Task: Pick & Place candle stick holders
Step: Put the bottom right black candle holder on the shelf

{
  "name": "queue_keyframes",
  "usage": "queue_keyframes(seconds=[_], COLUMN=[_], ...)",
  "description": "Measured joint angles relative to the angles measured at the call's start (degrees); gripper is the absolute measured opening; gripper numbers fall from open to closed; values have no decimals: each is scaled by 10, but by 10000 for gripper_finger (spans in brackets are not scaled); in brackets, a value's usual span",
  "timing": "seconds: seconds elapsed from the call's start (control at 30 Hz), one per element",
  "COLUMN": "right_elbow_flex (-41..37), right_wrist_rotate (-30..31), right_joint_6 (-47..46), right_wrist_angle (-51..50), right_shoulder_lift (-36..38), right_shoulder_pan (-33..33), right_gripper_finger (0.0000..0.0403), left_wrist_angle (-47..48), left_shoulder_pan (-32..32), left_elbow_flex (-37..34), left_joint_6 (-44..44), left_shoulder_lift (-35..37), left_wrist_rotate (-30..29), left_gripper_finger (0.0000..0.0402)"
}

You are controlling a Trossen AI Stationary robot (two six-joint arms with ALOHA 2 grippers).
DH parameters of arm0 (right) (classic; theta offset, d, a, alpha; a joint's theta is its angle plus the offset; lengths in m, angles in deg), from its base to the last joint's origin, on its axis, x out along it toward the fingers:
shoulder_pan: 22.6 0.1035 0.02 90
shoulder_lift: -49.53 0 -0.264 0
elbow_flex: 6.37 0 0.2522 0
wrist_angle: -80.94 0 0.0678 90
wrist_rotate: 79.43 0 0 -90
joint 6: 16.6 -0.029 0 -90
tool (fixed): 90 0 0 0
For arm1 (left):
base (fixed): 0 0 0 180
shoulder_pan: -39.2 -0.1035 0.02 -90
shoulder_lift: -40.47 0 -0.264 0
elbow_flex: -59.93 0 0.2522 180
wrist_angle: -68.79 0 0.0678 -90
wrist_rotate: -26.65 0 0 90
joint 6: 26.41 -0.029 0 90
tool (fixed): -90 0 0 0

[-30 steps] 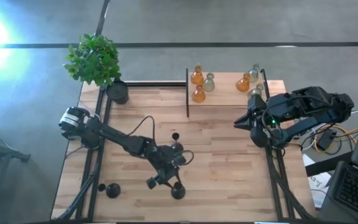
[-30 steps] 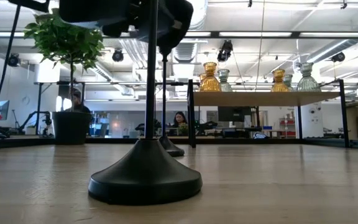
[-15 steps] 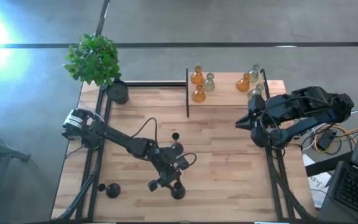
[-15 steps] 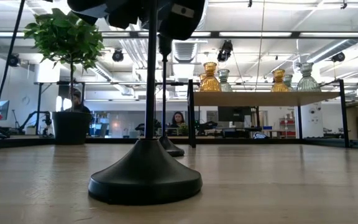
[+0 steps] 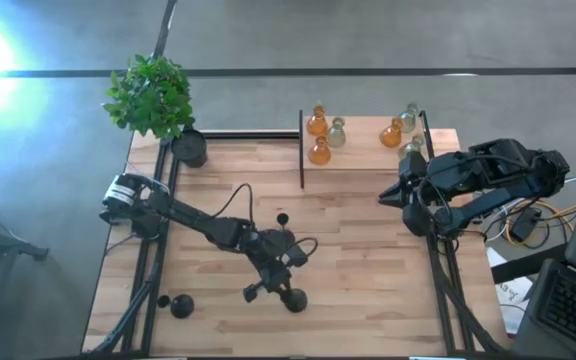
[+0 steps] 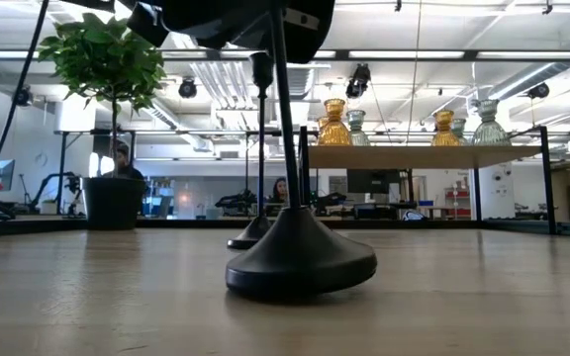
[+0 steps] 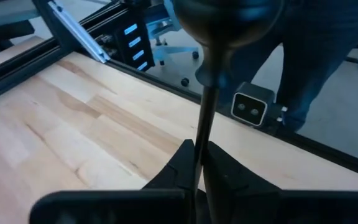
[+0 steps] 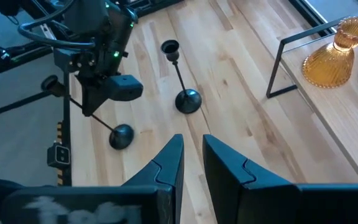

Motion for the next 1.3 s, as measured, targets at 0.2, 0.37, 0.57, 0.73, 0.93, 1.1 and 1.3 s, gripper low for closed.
queue_keyframes(seconds=[0.2,0.37,0.57,0.73,0.93,1.1,1.3], right_elbow_flex=[0,0,0,0,0,0,0], right_wrist_rotate=[1,2,5,10,34,67,98], right_joint_6=[0,1,3,2,0,-16,-6], right_wrist_angle=[0,0,0,0,0,3,74], right_shoulder_lift=[0,0,0,0,0,0,-8], right_shoulder_pan=[0,0,0,0,0,0,0], right_gripper_finger=[52,52,52,52,52,52,52], left_wrist_angle=[1,6,147,201,203,236,256], left_shoulder_pan=[-17,-53,-113,-158,-192,-219,-243], left_elbow_flex=[0,25,129,229,339,410,440], left_joint_6=[10,65,133,164,203,238,250], left_shoulder_lift=[5,21,28,24,22,8,4], left_wrist_rotate=[0,-1,21,33,12,-84,-179], left_gripper_finger=[15,15,15,15,15,15,15])
